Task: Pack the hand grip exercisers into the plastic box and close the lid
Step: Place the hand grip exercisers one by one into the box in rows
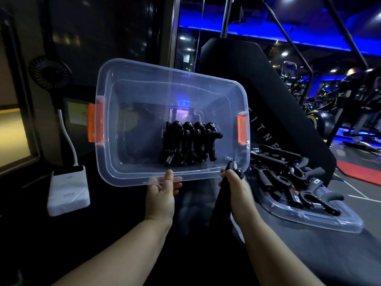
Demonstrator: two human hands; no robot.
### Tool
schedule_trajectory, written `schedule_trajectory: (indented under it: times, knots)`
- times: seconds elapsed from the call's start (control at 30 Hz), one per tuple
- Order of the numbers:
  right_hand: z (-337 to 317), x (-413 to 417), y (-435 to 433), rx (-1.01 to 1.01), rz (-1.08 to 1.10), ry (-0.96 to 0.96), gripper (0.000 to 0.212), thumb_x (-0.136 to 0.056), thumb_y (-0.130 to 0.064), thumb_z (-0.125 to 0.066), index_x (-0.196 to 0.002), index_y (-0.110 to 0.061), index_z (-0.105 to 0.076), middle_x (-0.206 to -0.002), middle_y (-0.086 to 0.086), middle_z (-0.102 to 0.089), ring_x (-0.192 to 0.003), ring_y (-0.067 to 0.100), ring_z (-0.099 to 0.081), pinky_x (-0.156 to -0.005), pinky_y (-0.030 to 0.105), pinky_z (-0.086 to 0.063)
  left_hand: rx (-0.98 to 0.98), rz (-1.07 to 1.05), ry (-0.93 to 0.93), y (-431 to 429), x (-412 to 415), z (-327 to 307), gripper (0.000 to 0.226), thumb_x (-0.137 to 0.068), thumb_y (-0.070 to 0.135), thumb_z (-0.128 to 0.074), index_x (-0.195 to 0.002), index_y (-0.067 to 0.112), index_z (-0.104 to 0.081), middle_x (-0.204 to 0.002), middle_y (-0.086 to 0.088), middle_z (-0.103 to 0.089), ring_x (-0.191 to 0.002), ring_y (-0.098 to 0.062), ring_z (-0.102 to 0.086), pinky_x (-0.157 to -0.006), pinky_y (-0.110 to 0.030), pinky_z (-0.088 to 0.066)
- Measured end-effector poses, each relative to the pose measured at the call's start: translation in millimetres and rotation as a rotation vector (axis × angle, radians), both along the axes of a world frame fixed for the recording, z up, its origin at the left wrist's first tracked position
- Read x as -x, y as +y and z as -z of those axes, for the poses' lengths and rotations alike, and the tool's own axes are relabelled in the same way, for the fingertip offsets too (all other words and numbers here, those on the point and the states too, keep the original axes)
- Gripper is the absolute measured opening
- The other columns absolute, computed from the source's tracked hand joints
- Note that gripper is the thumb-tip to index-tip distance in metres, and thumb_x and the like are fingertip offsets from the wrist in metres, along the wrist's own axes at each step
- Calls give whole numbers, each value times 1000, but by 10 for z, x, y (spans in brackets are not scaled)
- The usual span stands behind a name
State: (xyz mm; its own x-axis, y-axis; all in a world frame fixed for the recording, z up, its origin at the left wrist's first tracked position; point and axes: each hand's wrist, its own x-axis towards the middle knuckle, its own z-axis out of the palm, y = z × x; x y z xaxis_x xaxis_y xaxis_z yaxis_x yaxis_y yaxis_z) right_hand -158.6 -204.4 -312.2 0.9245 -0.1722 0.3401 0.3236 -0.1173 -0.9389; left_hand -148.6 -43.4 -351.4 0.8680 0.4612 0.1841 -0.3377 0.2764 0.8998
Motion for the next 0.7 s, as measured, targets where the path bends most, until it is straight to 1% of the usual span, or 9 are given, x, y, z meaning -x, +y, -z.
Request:
schedule_trajectory:
  times: [0.13, 0.27, 0.33, 0.4, 0.47, 0.57, 0.63, 0.67, 0.7]
  knots:
    - [-42, 69, 47, -129, -128, 65, 30, -62, -53, -52, -69, -26, -65, -75, 4, -58, -77, 21, -55, -73, 39, -43, 13, 7, 0, 2, 1, -8, 18, -95, 34, -51, -89, 17, -49, -76, 9, -74, -67, -1, -67, -66, -25, -47]
    - [-84, 105, 39, -116, -107, 16, 29, -66, -42, -49, -74, -14, -54, -72, 5, -46, -71, 17, -45, -68, 35, -36, 33, 20, 0, 3, 14, -27, 17, -95, 33, -52, -89, 18, -49, -76, 5, -74, -68, -2, -67, -67, -24, -47]
    - [-110, 120, 29, -28, -85, -40, 39, -71, -38, -44, -78, 1, -49, -76, 7, -42, -73, 19, -40, -66, 35, -33, 34, 32, -2, 6, 25, -30, 17, -95, 34, -52, -91, 17, -49, -78, 6, -74, -69, -2, -67, -67, -23, -47]
    - [-120, 138, 19, 50, -57, -86, 62, -70, -44, -42, -85, 17, -45, -77, 9, -44, -71, 20, -41, -61, 33, -34, 40, 43, -4, 13, 37, -30, 17, -95, 34, -52, -92, 17, -50, -79, 5, -74, -71, -1, -67, -68, -22, -47]
    - [-137, 157, 13, 94, -12, -126, 67, -69, -48, -40, -86, 17, -45, -73, 11, -45, -67, 19, -42, -58, 33, -35, 43, 48, -4, 17, 44, -31, 17, -95, 33, -52, -92, 16, -50, -80, 4, -73, -72, -1, -67, -68, -22, -47]
    - [-143, 174, 13, 163, 105, -131, 38, -74, -42, -46, -72, -6, -54, -62, 8, -46, -60, 18, -44, -61, 37, -37, 48, 52, -5, 22, 50, -30, 17, -95, 34, -53, -93, 17, -50, -80, 5, -73, -73, 0, -67, -68, -21, -48]
    - [-127, 182, 5, 226, 183, -143, 11, -82, -37, -55, -79, -28, -62, -60, 2, -55, -55, 9, -50, -58, 32, -41, 48, 49, -4, 26, 49, -28, 17, -94, 34, -53, -93, 17, -50, -79, 6, -73, -73, 0, -66, -68, -20, -48]
    - [-124, 190, 8, 258, 204, -143, 4, -85, -35, -59, -86, -38, -61, -59, -3, -57, -51, 4, -49, -54, 27, -41, 49, 48, -3, 27, 46, -27, 18, -94, 35, -53, -93, 18, -50, -79, 6, -73, -74, 0, -66, -67, -20, -48]
    - [-128, 205, 13, 291, 215, -151, 14, -86, -32, -62, -92, -45, -59, -56, -6, -56, -47, 2, -47, -50, 23, -39, 48, 46, -2, 29, 46, -24, 18, -94, 36, -53, -93, 18, -50, -79, 6, -73, -74, 0, -66, -67, -19, -48]
